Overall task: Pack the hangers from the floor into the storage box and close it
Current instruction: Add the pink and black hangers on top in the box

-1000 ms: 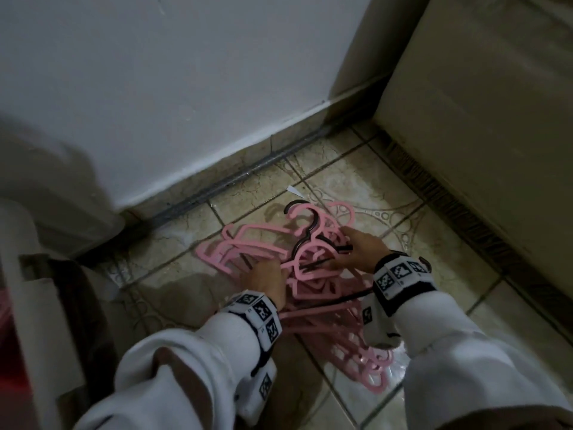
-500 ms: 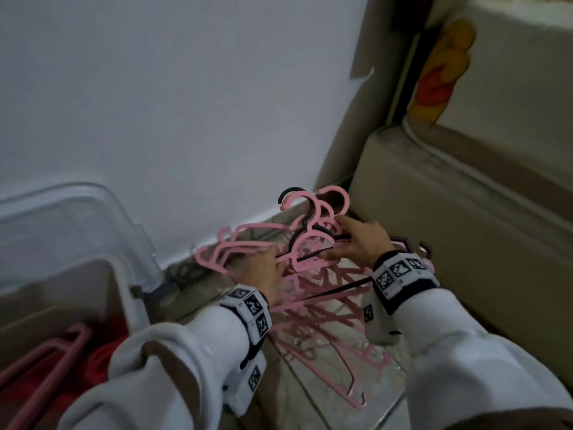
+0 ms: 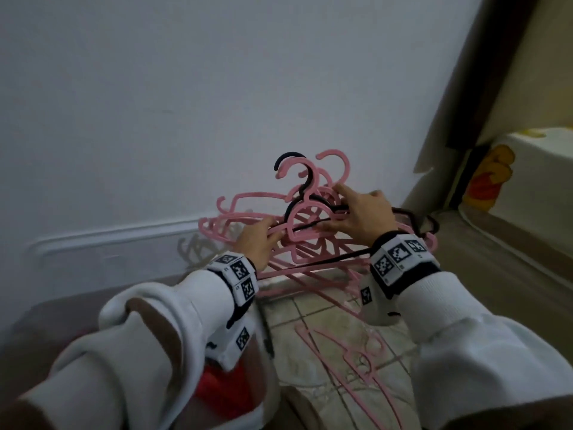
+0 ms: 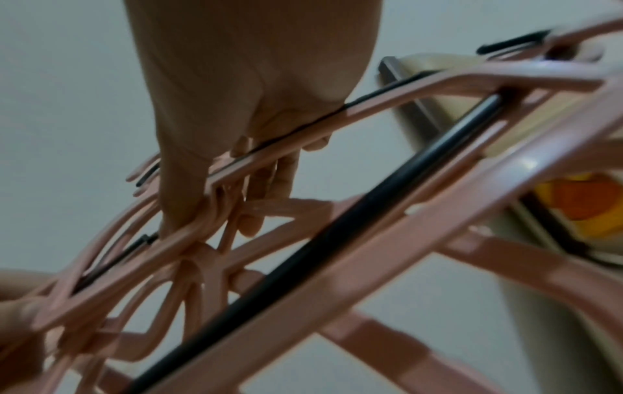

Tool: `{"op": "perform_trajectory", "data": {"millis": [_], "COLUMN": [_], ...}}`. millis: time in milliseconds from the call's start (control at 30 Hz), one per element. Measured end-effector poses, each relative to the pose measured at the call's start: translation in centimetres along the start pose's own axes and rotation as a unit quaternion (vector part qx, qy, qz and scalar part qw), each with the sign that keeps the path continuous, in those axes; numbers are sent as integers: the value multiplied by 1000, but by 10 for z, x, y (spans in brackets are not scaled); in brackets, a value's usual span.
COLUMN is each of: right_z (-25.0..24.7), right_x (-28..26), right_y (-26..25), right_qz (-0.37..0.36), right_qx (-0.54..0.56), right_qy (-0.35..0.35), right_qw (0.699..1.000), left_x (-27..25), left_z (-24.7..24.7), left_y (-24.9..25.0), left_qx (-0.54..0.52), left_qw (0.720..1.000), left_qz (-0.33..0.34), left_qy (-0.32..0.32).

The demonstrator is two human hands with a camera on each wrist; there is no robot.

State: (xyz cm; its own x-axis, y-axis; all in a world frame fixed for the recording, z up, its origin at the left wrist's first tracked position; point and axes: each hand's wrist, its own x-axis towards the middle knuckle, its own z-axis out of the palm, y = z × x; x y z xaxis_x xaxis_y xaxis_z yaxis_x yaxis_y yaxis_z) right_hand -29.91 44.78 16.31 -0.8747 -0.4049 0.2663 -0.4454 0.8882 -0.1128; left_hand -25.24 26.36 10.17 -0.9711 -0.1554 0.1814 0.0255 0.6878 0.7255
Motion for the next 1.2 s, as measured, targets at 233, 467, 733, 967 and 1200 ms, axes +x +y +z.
{"op": "perform_trajectory", "data": {"millis": [233,467,733,967,1200], "right_z": [24,80,114,164,163], "right_x": [5,-20,-1,-3,3], "right_y": [-129,-210,-230,-244,-219], "right_qz": [-114,-208,-184,-186,-137], "right_qx": [-29,-91,-22,37,54], "right_qy": [1,-9,-89,-218,-214], "right_qw": [993,974,979,958,966], "left_x": [-65,-106,-114,-124,-114], "left_z": [-95,-113,-122,-128,-121], "left_y": [-78,-155,-193,-219,-212], "left_qx": [-24,56,48,165,128], "left_qw": [997,983,976,931,931], "left_qz": [-52,-173,-214,-324,-338], "left_qy": [60,1,10,9,40]}}
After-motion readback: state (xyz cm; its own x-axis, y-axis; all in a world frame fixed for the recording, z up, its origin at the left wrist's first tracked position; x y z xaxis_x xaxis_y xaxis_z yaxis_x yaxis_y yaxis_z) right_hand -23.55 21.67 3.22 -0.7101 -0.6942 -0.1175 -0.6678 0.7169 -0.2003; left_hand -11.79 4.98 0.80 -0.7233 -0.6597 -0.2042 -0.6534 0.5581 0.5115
